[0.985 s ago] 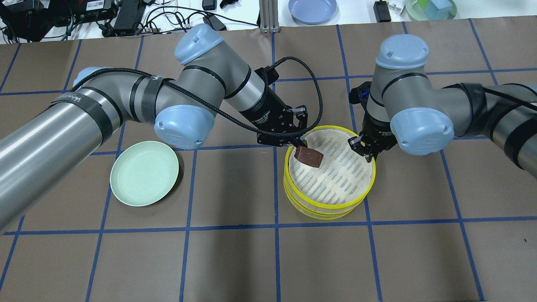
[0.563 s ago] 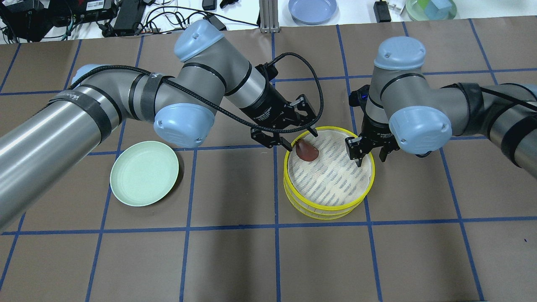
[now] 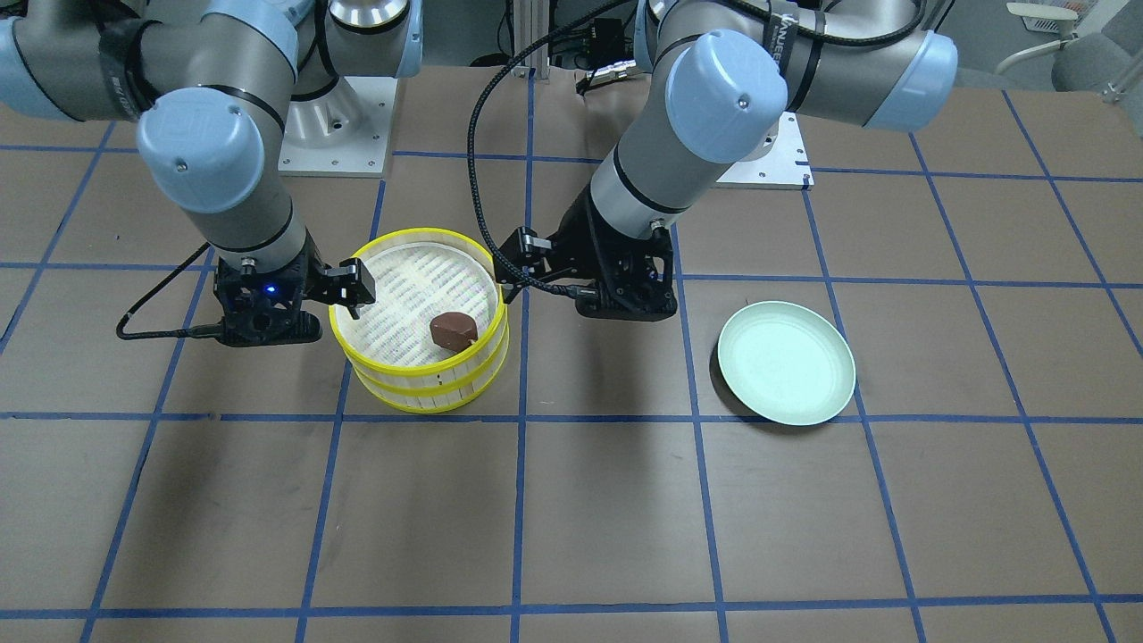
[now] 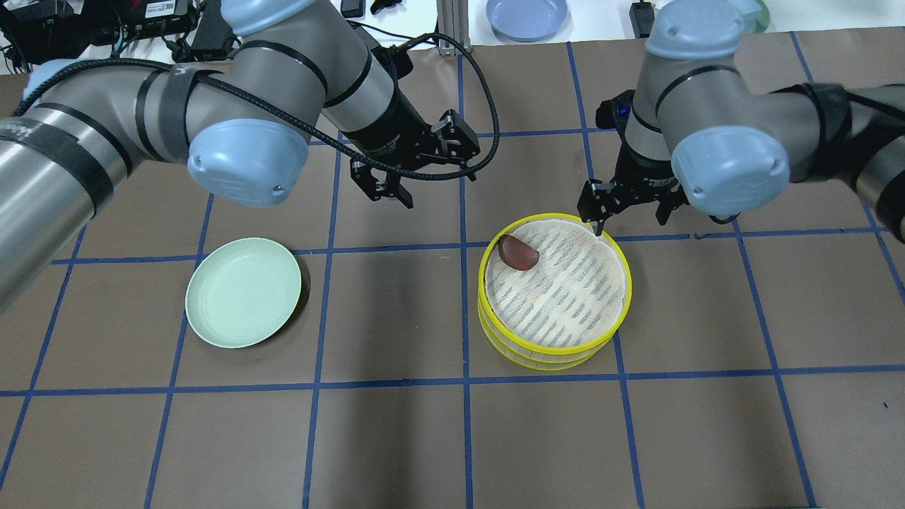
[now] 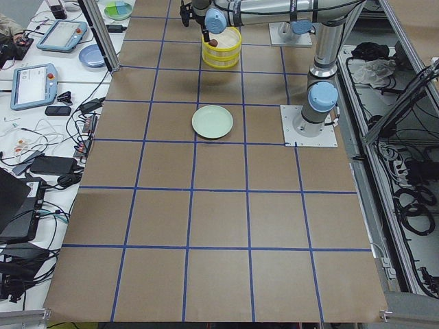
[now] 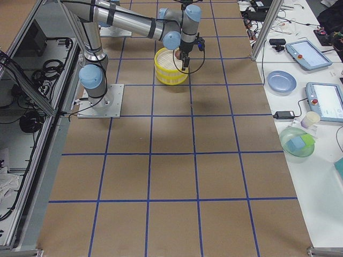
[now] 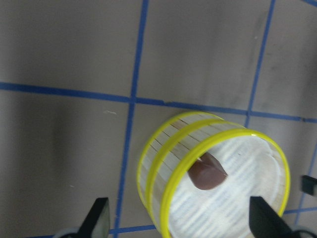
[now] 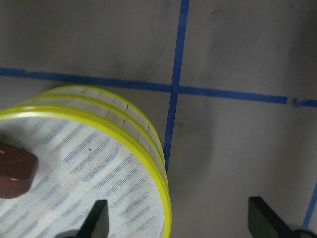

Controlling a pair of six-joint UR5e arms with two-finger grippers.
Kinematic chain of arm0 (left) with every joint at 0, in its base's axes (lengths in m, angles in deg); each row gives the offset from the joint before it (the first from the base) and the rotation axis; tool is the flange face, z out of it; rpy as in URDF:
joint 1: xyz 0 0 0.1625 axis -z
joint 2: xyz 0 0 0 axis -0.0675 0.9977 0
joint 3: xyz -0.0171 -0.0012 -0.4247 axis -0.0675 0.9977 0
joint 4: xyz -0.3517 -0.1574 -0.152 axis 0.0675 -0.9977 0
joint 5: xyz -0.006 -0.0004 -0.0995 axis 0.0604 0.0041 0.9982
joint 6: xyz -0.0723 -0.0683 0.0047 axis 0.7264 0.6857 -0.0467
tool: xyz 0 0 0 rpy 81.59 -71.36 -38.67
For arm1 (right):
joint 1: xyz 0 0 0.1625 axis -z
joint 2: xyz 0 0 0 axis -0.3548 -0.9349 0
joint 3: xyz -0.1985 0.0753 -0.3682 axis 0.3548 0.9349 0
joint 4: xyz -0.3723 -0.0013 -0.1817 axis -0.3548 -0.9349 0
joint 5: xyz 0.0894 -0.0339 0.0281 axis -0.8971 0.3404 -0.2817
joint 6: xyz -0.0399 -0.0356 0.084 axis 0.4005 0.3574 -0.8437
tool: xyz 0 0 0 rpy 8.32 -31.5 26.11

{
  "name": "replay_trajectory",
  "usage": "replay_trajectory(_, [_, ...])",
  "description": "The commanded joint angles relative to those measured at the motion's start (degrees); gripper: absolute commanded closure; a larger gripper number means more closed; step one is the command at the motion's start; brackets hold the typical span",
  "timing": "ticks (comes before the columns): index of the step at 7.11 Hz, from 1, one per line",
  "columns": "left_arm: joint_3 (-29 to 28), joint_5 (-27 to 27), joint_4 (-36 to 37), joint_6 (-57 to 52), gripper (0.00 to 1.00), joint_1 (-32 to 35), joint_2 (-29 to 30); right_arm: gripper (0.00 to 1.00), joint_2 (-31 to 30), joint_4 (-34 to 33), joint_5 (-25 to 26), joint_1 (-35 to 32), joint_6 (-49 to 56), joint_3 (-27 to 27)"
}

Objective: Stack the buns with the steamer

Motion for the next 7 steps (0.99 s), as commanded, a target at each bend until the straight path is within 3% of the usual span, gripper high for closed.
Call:
replay_trajectory(1, [-4.7, -11.5, -10.1, -9.7, 0.0, -4.0, -4.1, 0.0, -4.3, 5.4, -2.4, -0.1, -5.0, 8.0])
replay_trajectory(2, [-6.2, -11.8, -13.6, -15.2, 0.0, -8.6, -6.8, 0.0, -5.5, 8.7, -3.0, 0.0, -6.7, 11.7])
replay_trajectory(3, [-6.6, -16.4, -14.2, -23.4, 0.0, -12.7, -8.8, 0.0, -5.6, 12.4, -2.8, 0.0, -8.2, 15.7])
replay_trajectory(6, [-6.4, -21.4, -19.2, -25.2, 0.0, -15.3, -13.9, 0.02, -5.8, 14.4, -1.4, 0.0, -8.3, 16.7])
replay_trajectory(7, [-5.7, -22.3, -19.2, -25.3, 0.0, -16.2, -14.2, 0.15, -7.1, 17.0, -1.4, 0.2, -9.7, 15.4])
